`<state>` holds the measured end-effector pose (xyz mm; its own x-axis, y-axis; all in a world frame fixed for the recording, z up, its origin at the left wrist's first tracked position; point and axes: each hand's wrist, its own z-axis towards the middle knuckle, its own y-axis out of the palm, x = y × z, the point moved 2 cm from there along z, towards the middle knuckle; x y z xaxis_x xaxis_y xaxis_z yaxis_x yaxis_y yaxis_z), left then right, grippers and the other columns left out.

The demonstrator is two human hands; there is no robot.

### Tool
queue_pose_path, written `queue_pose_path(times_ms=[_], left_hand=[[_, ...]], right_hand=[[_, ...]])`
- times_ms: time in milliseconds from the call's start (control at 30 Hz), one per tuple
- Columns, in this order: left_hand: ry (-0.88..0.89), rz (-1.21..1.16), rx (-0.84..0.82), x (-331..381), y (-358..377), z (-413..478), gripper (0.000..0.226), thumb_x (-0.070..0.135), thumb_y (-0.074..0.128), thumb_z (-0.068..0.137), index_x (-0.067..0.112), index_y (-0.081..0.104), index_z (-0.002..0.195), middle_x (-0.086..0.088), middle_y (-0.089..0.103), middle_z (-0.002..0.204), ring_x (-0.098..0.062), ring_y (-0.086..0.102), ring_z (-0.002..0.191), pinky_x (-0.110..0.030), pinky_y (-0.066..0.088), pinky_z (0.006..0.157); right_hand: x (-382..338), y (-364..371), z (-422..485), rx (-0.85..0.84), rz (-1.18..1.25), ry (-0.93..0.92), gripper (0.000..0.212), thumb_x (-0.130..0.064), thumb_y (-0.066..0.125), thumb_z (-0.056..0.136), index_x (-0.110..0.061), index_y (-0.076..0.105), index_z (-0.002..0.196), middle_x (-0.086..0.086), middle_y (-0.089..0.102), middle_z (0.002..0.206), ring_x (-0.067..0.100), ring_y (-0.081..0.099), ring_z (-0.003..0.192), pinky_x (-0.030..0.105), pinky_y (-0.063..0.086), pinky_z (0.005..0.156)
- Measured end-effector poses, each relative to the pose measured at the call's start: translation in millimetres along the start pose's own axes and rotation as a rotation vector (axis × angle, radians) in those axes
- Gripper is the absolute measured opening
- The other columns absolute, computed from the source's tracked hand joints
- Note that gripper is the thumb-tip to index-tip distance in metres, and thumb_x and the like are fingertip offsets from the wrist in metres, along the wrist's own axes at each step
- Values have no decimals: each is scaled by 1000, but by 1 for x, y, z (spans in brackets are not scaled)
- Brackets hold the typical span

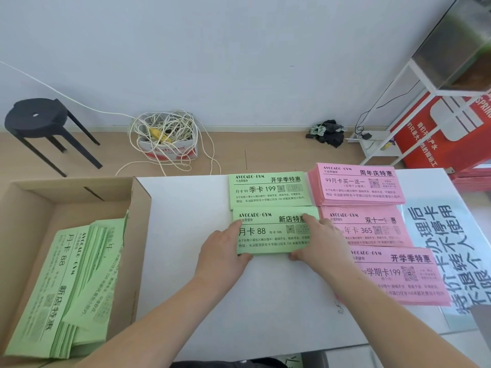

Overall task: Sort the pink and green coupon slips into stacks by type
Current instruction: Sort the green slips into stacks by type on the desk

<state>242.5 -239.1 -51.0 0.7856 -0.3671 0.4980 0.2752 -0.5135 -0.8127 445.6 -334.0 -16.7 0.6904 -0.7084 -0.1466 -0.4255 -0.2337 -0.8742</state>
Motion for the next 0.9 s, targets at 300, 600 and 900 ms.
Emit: queue_pose_path(times_ms=[300, 600, 900], left_hand=[[-7, -179, -196, -7, -28, -30, 74, 42, 70, 92, 34, 32, 155, 16, 49, 145, -3, 53, 124, -26, 44, 105], [-83, -545, -139, -19, -102, -101, 29, 36, 71, 93, 38, 66, 122, 19, 69, 114, 7, 64, 101, -21, 53, 95], [-173, -710, 102, -158, -211, -168, 24, 20, 71, 96, 33, 71, 115, 16, 76, 107, -3, 71, 102, -22, 55, 89]], right_hand=[[-8, -34, -7, -92, -113, -27, 94, -48, 90, 65, -24, 42, 143, 5, 48, 134, 28, 53, 121, 41, 52, 91], [-121, -59, -60, -34, -54, -392, 56, -63, 62, 89, -37, 53, 138, -12, 60, 135, 15, 59, 122, 36, 51, 92], [-259, -3, -116, -36, 513, -684, 21, -37, 70, 94, -34, 72, 115, -29, 64, 108, -7, 61, 106, 18, 51, 94]])
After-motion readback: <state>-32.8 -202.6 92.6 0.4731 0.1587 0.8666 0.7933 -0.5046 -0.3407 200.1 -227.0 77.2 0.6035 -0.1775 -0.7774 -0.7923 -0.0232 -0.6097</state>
